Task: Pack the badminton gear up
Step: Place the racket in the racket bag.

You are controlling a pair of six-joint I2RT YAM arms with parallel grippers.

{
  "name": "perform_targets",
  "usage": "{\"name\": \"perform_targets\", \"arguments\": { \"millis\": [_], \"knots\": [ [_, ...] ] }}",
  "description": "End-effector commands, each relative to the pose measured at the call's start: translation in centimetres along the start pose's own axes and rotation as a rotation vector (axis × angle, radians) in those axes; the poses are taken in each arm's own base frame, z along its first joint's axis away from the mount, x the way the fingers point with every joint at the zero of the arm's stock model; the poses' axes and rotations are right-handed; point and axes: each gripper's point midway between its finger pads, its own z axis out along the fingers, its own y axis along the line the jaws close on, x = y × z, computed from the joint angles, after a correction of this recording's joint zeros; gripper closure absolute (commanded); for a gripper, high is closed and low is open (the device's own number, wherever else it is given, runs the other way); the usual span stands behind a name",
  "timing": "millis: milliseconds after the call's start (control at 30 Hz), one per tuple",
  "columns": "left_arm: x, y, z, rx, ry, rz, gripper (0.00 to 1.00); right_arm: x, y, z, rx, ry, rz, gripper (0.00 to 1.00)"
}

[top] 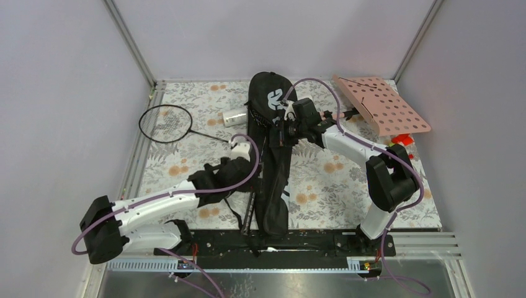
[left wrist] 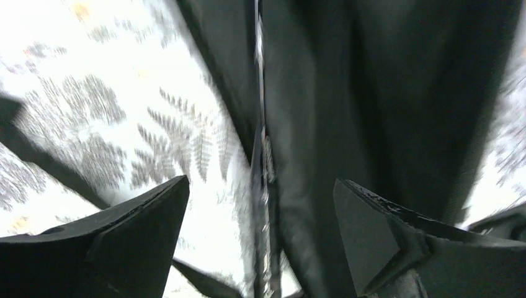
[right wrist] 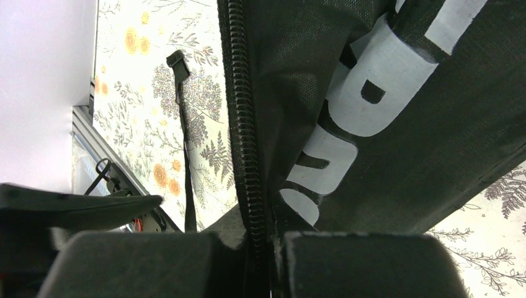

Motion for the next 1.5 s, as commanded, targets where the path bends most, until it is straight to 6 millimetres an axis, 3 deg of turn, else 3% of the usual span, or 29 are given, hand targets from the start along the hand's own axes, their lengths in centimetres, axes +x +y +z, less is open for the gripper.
{"name": "perform_targets", "arguments": {
  "millis": [0, 67, 167, 400, 500, 667, 867, 1000, 1133, 1233, 1333, 1467],
  "knots": [
    [8.5, 0.3, -0.7, 0.089, 0.271, -0.024, 0.08, -1.3, 1.1, 0.0, -0.063, -0.033, -0.026, 1.00],
    [10.9, -0.4, -0.9, 0.151, 0.346, -0.020, 0.15, -1.2, 1.2, 0.0, -0.067, -0.032, -0.030, 1.00],
    [12.5, -0.2, -0.7, 0.140, 0.398, -0.013, 0.27, -1.1, 1.4, -0.1, -0.085, -0.028, -0.033, 1.00],
    [13.4, -0.9, 0.6, 0.142, 0.424, -0.003, 0.71, -0.5, 1.3, -0.1, -0.088, -0.017, -0.036, 1.00],
    [13.0, -1.4, 0.8, 0.150, 0.415, -0.007, 1.00, -0.4, 1.4, -0.1, -0.096, -0.010, -0.044, 1.00],
    [9.7, -1.8, 0.4, 0.158, 0.301, -0.027, 1.00, 1.3, 2.0, -0.3, -0.161, 0.047, -0.136, 1.00],
    [2.9, -5.8, 0.4, 0.279, 0.118, -0.054, 1.00, 4.3, 3.1, -0.1, -0.192, 0.086, -0.295, 1.00],
    [-0.5, -7.1, 1.2, 0.268, 0.038, -0.107, 1.00, 3.5, 3.4, 0.3, -0.181, 0.001, -0.274, 1.00],
    [-2.3, -8.0, 2.0, 0.272, 0.000, -0.169, 1.00, 2.9, 3.6, 0.6, -0.171, -0.069, -0.207, 0.99],
    [-2.8, -7.5, 2.4, 0.234, -0.026, -0.190, 1.00, 2.5, 2.1, 0.5, -0.082, -0.112, -0.185, 1.00],
    [-2.9, -7.1, 3.3, 0.202, -0.062, -0.264, 1.00, 1.8, 2.8, 0.0, -0.114, -0.176, -0.150, 1.00],
    [-3.9, -8.7, 4.4, 0.271, -0.125, -0.337, 1.00, 2.2, 4.8, 0.0, -0.230, -0.161, -0.090, 1.00]
  ]
}}
